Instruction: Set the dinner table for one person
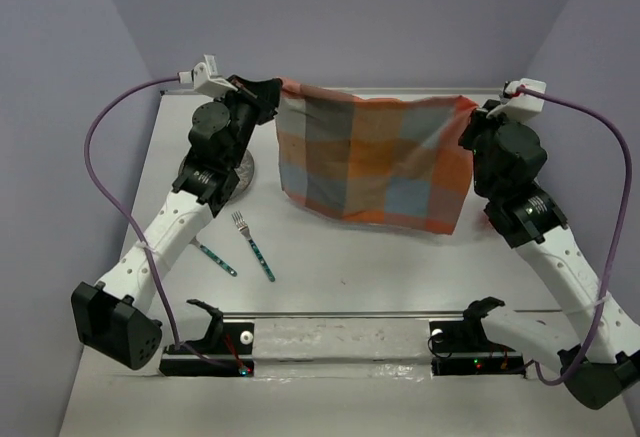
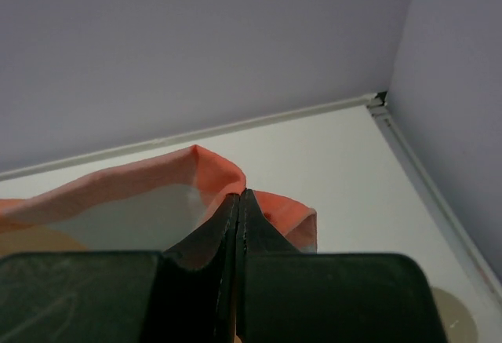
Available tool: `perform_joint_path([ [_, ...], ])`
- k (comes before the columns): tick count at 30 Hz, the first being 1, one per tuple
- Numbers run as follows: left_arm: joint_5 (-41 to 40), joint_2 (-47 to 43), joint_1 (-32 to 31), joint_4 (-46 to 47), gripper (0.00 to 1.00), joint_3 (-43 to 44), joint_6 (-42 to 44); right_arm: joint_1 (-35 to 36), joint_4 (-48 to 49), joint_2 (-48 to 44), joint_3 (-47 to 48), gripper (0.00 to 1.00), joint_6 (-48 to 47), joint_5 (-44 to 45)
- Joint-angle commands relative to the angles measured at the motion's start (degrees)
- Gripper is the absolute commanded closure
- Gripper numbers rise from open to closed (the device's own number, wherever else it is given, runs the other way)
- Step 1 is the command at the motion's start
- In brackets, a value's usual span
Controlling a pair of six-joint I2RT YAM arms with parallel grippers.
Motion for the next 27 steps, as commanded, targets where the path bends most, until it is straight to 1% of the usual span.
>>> perform_joint_path([
  [1, 0.4, 2.9, 1.0, 1.7, 1.0, 6.3, -0.2, -2.5, 8.3, 2.1, 5.4, 1.0, -10.0, 1.3],
  [4, 0.6, 7.6, 1.4, 1.0, 1.0, 10.2, -0.2, -8.4, 9.5, 6.6, 6.8, 1.0, -10.0, -5.6],
  [5, 1.2, 10.4, 2.2, 0.6, 1.0, 11.4, -0.1, -12.6, 10.2, 9.4, 8.0, 1.0, -8.2, -10.6],
  [6, 0.9, 15.2, 3.1, -1.6, 1.0, 18.8, 1.2, -17.1, 12.3, 15.1, 11.1, 1.0, -7.0, -15.7],
  [7, 1.2, 15.2, 3.1, -1.6, 1.0, 18.9, 1.2, -17.2, 12.3, 15.1, 11.1, 1.0, -7.0, -15.7],
  [8, 1.8, 18.8, 3.9, -2.9, 1.0, 21.0, 1.8, -18.2, 12.4, 19.7, 14.9, 1.0, -7.0, -17.6],
  [9, 1.7, 20.7, 4.2, -3.9, 1.0, 26.2, 2.3, -20.5, 12.5, 22.1, 17.1, 1.0, -7.0, -19.0],
  [10, 2.0, 24.8, 5.1, -6.5, 1.0, 29.4, 3.5, -21.2, 12.5, 24.4, 21.9, 1.0, -7.0, -20.5],
  [11, 2.9, 27.2, 5.6, -8.3, 1.0, 32.8, 3.6, -21.7, 12.4, 26.4, 24.5, 1.0, -7.2, -20.8],
  [12, 4.8, 29.0, 6.0, -10.0, 1.0, 40.0, 3.8, -22.3, 12.2, 29.8, 26.9, 1.0, -7.5, -21.1],
  [14, 5.6, 32.7, 6.2, -13.4, 1.0, 47.5, 4.6, -22.3, 10.3, 31.7, 32.8, 1.0, -8.8, -21.3],
  [15, 5.8, 33.1, 6.3, -13.6, 1.0, 48.2, 4.9, -22.3, 10.3, 31.4, 33.2, 1.0, -8.9, -21.8],
  [16, 5.6, 32.7, 6.3, -13.6, 1.0, 47.6, 5.1, -22.3, 10.4, 30.7, 32.9, 1.0, -8.9, -22.8],
  [17, 4.6, 31.2, 6.3, -12.8, 1.0, 43.9, 4.8, -22.3, 10.4, 29.7, 30.3, 1.0, -8.6, -25.3],
  [18, 4.6, 30.0, 6.3, -11.4, 1.0, 40.6, 4.5, -22.3, 8.6, 28.6, 27.9, 1.0, -7.9, -26.0],
  [19, 3.8, 28.6, 6.3, -9.8, 1.0, 36.6, 4.2, -22.3, 8.4, 25.6, 24.7, 1.0, -5.0, -26.8],
  [20, 3.3, 26.0, 6.3, -6.6, 1.0, 28.5, 3.2, -22.3, 9.3, 22.5, 17.3, 1.0, -2.8, -28.2],
  [21, 3.1, 24.7, 6.3, -5.4, 1.0, 24.5, 2.6, -22.3, 9.3, 22.4, 13.3, 1.0, -2.8, -28.9],
  [23, 3.3, 22.2, 6.3, -2.9, 1.0, 15.7, 1.1, -22.3, 12.5, 18.8, 5.3, 1.0, 1.1, -31.5],
  [24, 3.7, 19.7, 6.3, 0.3, 1.0, 6.4, -1.0, -22.3, 13.9, 18.1, 1.5, 1.0, 2.3, -32.7],
  [25, 3.6, 18.8, 6.3, 1.3, 1.0, 2.2, -1.9, -21.7, 14.6, 17.5, -5.6, 1.0, 5.7, -32.4],
  [26, 3.4, 17.0, 6.3, 2.9, 1.0, -5.2, -2.6, -21.1, 15.4, 17.5, -9.2, 1.0, 7.7, -33.0],
  [27, 3.3, 16.0, 6.3, 4.0, 1.0, -8.7, -3.2, -21.1, 16.4, 17.8, -12.5, 1.0, 9.3, -34.2],
])
